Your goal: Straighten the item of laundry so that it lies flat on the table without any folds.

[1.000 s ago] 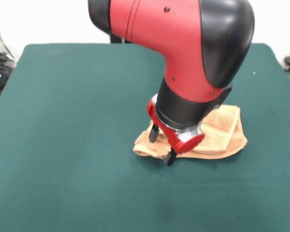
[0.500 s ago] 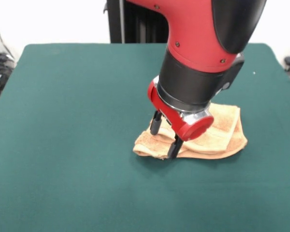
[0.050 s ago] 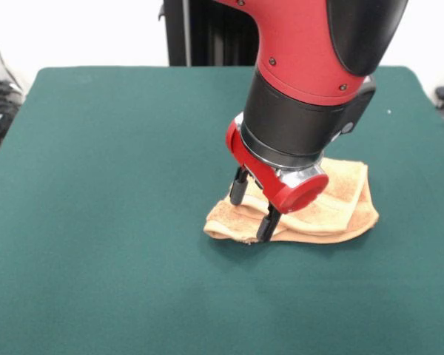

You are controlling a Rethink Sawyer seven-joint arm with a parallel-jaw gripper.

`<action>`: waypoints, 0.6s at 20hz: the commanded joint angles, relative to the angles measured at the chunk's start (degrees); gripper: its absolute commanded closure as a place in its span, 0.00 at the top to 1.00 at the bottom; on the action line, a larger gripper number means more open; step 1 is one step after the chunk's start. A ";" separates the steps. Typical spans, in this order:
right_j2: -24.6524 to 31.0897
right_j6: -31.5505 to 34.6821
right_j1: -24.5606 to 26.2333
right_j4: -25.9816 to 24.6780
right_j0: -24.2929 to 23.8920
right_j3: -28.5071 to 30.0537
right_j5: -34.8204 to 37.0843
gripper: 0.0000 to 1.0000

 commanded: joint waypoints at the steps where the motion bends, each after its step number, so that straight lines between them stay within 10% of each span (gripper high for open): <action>1: 4.67 15.51 3.51 0.50 1.09 5.42 2.41 1.00; 12: 7.57 14.43 3.30 1.42 1.33 9.83 -4.58 1.00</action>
